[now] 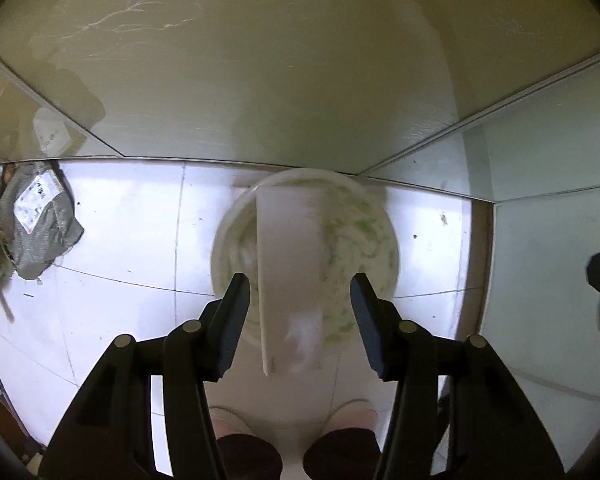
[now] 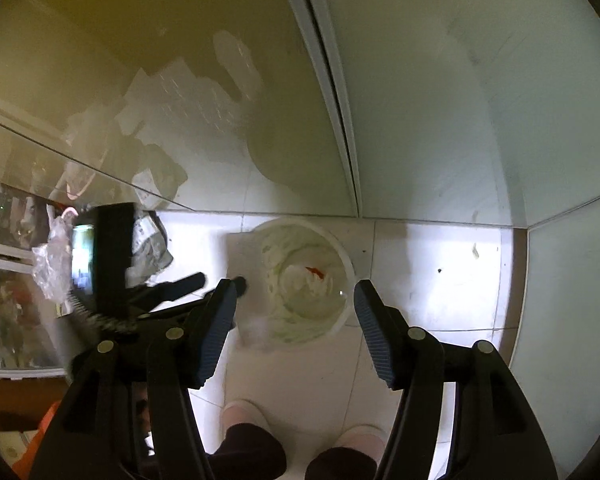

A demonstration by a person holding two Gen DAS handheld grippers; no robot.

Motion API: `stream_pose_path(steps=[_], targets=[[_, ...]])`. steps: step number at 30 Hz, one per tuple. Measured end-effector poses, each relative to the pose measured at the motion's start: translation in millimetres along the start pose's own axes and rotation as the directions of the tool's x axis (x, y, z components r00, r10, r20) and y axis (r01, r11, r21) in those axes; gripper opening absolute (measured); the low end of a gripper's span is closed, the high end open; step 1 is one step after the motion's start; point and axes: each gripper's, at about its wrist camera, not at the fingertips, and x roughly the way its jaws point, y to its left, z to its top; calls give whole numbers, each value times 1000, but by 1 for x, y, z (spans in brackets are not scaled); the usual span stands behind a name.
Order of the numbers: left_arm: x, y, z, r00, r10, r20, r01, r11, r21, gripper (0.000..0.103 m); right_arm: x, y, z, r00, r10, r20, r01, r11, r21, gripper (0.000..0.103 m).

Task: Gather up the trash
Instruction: 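Open the right tool dropping the tissue while the left tool drops the paper box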

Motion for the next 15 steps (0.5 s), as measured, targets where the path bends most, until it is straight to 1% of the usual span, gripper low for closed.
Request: stream_pose_path(steps=[3, 5, 7, 10, 11, 14, 15], targets=[[-12, -4, 1, 1000, 9, 1, -9, 1000, 7, 52, -14, 4, 1, 1000, 11, 21, -11, 1000, 3, 58], [-29, -7, -1, 1000, 14, 10, -14, 1000, 11, 52, -28, 9, 3, 999, 9, 32, -9, 1000, 7, 58], [-57, -10, -4, 999, 18, 33, -18, 1000, 11, 52, -36, 15, 4, 999, 15, 37, -15, 1000, 11, 58], [-101, -14, -8, 998, 20, 66, -21, 1000, 10, 52, -62, 27, 8, 999, 23, 43, -23, 1000, 10, 57], [-128, -16, -10, 996, 25, 86, -26, 1000, 13, 52, -78, 34, 11, 998, 22, 50, -22, 1000, 4, 57], [-188, -24, -14, 990, 39, 135, -43, 999, 26, 52, -121, 52, 17, 997, 23, 71, -22, 1000, -15, 58], [-215, -27, -15, 986, 45, 158, -51, 998, 34, 52, -136, 58, 19, 996, 22, 81, -20, 1000, -21, 57]])
